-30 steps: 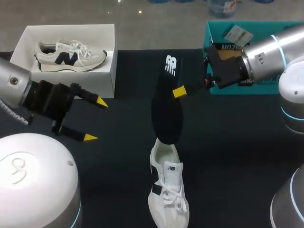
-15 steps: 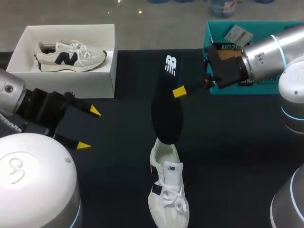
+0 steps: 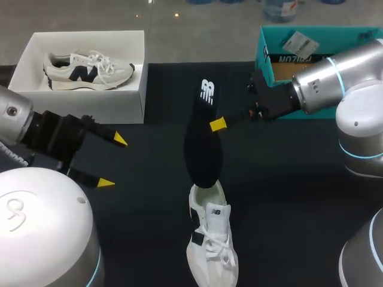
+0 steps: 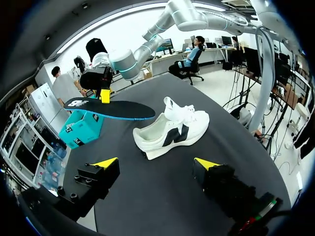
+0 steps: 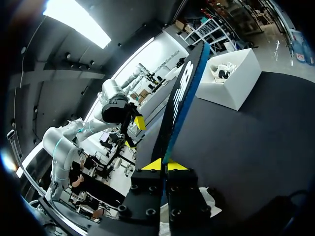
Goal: Take the shoe out of the shoebox, open the shoe tongue, remove and reinsert the insole, then place the shoe into the shoebox
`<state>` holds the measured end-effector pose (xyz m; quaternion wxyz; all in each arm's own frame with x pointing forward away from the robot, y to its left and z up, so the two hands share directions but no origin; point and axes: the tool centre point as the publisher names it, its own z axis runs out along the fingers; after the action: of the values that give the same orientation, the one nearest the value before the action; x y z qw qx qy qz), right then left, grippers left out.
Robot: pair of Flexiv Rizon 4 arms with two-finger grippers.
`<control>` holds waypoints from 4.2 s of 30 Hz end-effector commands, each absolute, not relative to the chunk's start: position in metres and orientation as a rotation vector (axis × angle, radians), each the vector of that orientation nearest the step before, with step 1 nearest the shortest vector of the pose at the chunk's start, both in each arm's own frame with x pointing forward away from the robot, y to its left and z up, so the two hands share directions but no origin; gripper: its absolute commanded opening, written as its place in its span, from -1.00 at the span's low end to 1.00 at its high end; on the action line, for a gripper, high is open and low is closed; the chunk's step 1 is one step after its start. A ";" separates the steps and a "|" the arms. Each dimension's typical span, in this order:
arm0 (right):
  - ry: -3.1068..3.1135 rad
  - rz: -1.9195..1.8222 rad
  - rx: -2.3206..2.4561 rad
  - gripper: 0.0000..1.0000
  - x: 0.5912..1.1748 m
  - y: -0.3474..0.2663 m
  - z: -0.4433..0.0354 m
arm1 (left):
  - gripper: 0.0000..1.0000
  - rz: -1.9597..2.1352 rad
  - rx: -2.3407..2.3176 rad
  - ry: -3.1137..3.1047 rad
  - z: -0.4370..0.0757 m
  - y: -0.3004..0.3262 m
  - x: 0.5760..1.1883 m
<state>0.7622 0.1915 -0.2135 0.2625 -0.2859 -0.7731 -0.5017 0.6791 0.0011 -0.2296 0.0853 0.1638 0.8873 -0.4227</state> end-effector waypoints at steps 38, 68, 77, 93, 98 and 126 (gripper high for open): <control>-2.003 -1.419 -0.854 -1.00 0.736 0.215 -0.269 | 1.00 -1.259 0.489 2.648 -0.230 0.002 0.679; -2.087 -1.430 -0.883 -1.00 0.754 0.185 -0.257 | 1.00 -1.259 0.489 2.648 -0.230 0.002 0.679; -2.056 -1.413 -0.912 -1.00 0.734 0.184 -0.275 | 1.00 -1.259 0.489 2.648 -0.230 0.002 0.679; -2.057 -1.438 -0.931 -1.00 0.736 0.176 -0.270 | 1.00 -1.259 0.489 2.648 -0.230 0.002 0.679; -2.078 -1.437 -0.916 -1.00 0.745 0.174 -0.264 | 1.00 -1.259 0.489 2.648 -0.230 0.002 0.679; -2.276 -1.405 -0.846 -1.00 0.738 0.178 -0.267 | 1.00 -1.259 0.489 2.648 -0.230 0.002 0.679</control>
<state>0.7419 0.1736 -0.2662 0.1728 -0.2924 -0.7971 -0.4993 0.6791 0.0012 -0.2299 0.0856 0.1638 0.8871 -0.4229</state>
